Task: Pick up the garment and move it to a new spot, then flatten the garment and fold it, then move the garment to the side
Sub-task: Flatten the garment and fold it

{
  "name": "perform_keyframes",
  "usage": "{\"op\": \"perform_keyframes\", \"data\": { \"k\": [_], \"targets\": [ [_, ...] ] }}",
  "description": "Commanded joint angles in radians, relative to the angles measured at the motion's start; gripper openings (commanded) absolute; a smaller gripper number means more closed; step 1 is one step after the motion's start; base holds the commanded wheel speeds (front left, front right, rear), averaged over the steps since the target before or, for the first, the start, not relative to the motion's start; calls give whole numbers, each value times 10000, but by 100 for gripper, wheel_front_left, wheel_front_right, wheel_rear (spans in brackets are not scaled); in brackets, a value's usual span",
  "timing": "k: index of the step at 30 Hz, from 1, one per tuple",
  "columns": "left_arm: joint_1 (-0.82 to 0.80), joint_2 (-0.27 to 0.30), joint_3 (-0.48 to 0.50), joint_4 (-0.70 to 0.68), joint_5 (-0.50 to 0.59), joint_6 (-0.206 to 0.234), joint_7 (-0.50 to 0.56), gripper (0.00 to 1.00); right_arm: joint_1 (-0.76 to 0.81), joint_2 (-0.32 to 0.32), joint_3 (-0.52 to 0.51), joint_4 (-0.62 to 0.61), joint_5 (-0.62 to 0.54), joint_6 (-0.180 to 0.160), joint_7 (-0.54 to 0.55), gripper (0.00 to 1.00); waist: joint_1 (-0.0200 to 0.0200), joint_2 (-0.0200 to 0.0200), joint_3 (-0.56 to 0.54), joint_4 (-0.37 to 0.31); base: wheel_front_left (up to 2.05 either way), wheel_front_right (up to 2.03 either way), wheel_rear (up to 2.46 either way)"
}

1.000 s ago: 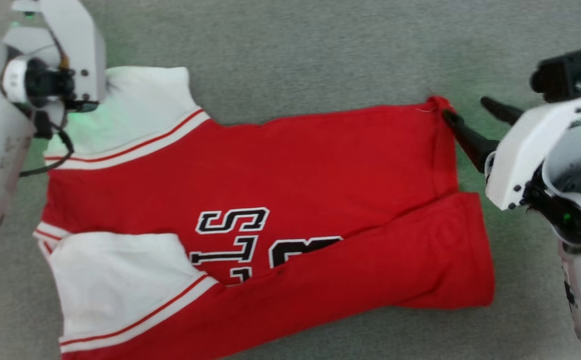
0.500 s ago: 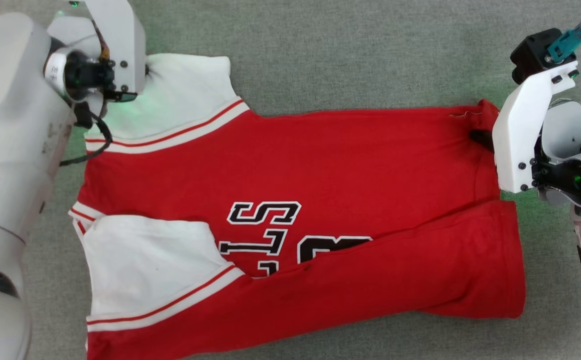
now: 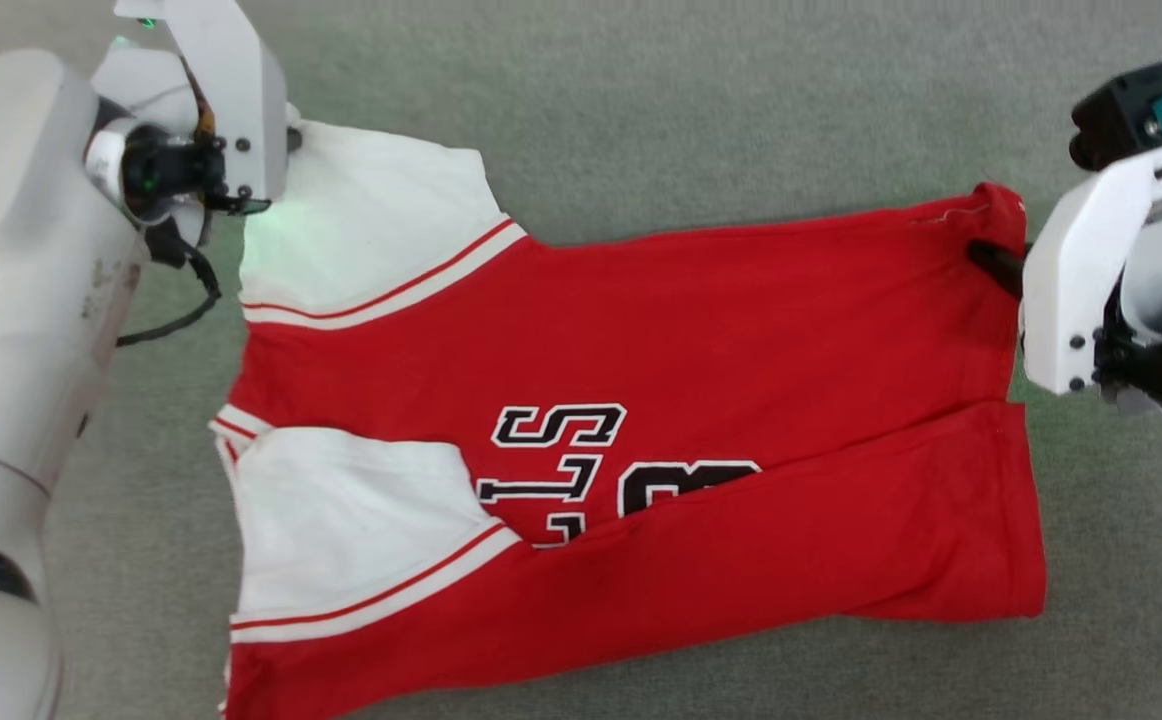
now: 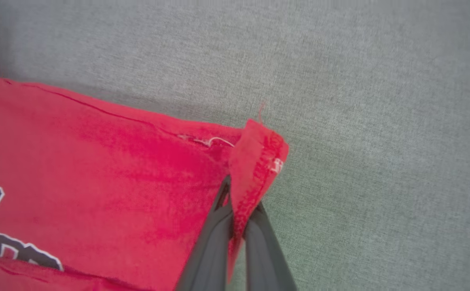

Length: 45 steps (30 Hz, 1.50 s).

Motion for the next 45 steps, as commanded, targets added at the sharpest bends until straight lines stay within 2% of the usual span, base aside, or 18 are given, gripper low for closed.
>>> {"op": "perform_keyframes", "data": {
  "k": [1,6,11,16,21,26,29,32,36,37,39,40,41,43,44,45],
  "targets": [
    [134,99,8,-71,-48,-64,-10,0,189,-163,85,-130,114,-9,-174,0,0,0,-508,288,0,0,0],
    [595,425,-88,-623,-90,-67,98,0,966,-697,244,-558,544,-9,-655,0,0,0,-1169,569,0,0,0],
    [1548,1052,-74,-1844,-271,342,409,0,2060,-1134,101,-1075,886,-9,-827,0,0,0,-1696,801,0,0,0],
    [3082,2028,-58,-4030,-632,1445,1081,0,3280,-1281,-231,-1573,1091,-10,-745,0,0,0,-2034,939,0,0,0],
    [4949,3142,-17,-6994,-1157,2925,1662,0,4273,-1152,-434,-1973,1279,-10,-514,0,0,0,-2179,936,0,0,0],
    [6473,3845,11,-9223,-1816,4261,2124,0,4893,-1019,-469,-2143,1404,-9,-231,0,0,0,-2203,863,0,0,0],
    [7001,4036,-93,-9956,-2014,4691,2331,0,5093,-1001,-382,-2194,1453,-9,-10,0,0,0,-2164,793,0,0,0],
    [7185,4134,-195,-10254,-1952,4939,2425,0,5161,-1037,-196,-2268,1496,-9,124,0,0,0,-2114,716,0,0,0],
    [7164,3946,-160,-10163,-1970,4910,2301,2,5111,-967,-31,-2126,1501,-9,218,0,0,0,-2067,625,0,0,0],
    [7134,3917,-162,-10087,-1965,4886,2290,24,5079,-943,5,-2043,1531,-9,247,0,0,0,-2062,602,0,0,0],
    [7059,3841,-144,-9998,-1938,4846,2237,39,4963,-932,84,-1934,1509,-9,302,0,0,0,-2058,554,0,0,0],
    [7011,3808,-113,-9968,-1914,4814,2164,52,4915,-905,116,-1877,1500,-9,307,0,0,0,-2059,535,0,0,0],
    [6991,3803,-85,-9935,-1916,4791,2118,78,4889,-873,146,-1820,1527,-9,325,0,0,0,-2060,522,0,0,0],
    [6952,3800,-32,-9944,-1944,4780,2076,100,4777,-842,193,-1735,1535,-9,336,0,0,0,-2070,514,0,0,0],
    [6914,3828,1,-9972,-1912,4793,2041,100,4736,-845,215,-1706,1519,-9,315,0,0,0,-2081,515,0,0,0],
    [6881,3853,22,-10007,-1893,4818,2041,100,4708,-857,237,-1679,1500,-9,282,9,0,0,-2100,527,0,0,0]
  ]
}}
